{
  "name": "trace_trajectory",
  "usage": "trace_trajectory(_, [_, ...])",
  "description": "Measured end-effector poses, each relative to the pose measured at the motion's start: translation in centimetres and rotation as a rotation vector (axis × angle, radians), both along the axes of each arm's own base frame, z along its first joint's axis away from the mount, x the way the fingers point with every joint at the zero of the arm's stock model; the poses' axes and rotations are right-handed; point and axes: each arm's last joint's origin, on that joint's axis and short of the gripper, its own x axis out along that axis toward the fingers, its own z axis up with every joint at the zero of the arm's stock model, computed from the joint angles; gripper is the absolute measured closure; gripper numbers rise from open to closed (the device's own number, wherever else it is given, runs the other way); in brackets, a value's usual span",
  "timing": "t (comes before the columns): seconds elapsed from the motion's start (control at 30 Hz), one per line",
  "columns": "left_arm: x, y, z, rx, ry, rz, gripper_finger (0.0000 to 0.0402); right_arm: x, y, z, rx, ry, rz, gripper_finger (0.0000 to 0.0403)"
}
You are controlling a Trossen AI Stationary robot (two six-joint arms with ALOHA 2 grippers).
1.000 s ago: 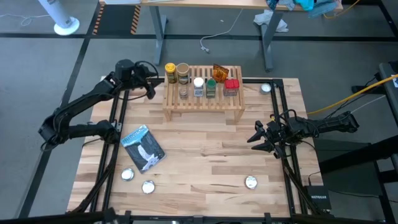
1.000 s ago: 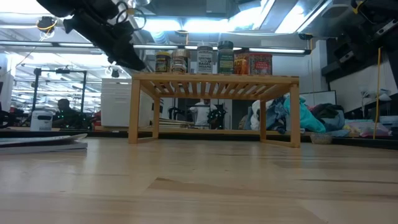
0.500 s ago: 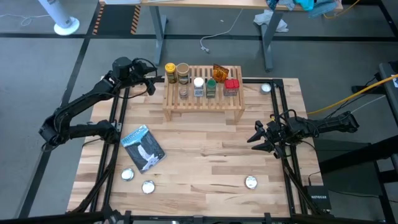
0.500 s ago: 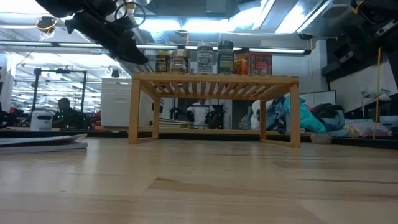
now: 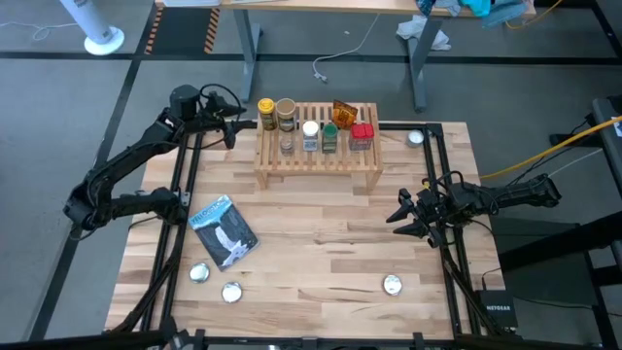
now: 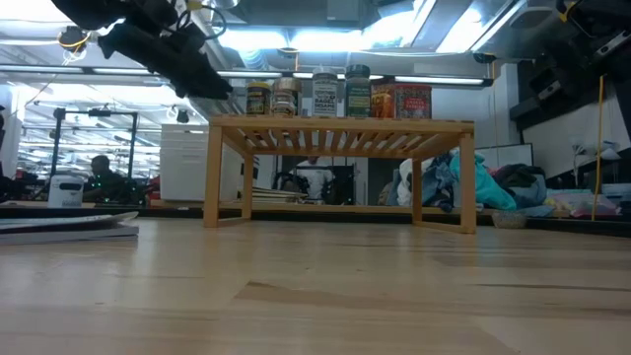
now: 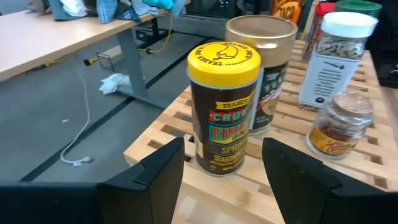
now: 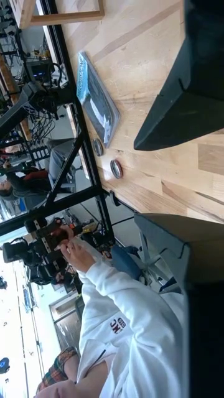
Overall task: Shelf spices
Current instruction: Remove the yellow seasoning bottle from the shelf
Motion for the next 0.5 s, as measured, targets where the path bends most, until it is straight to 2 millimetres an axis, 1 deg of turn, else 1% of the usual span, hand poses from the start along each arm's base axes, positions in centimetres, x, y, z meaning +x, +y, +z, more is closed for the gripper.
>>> trace_trajectory(0.1, [0.06,0.08,-0.13,-0.009,0.001,-0.005,0.019,0.0,0.0,0.0,0.0,0.0,0.0,0.0221])
trace_trajectory(0.17, [0.14,0.19,-0.28,-0.024,0.0,-0.005,0.0181,0.0,0.0,0.0,0.0,0.0,0.0,0.0221])
trace_trajectory(0.33, [0.16,0.66,-0.72,-0.042,0.01,0.004,0.0129,0.0,0.0,0.0,0.0,0.0,0.0,0.0221])
trace_trajectory(0.5, [0.15,0.73,-0.63,-0.005,0.016,-0.014,0.0087,0.0,0.0,0.0,0.0,0.0,0.001,0.0221])
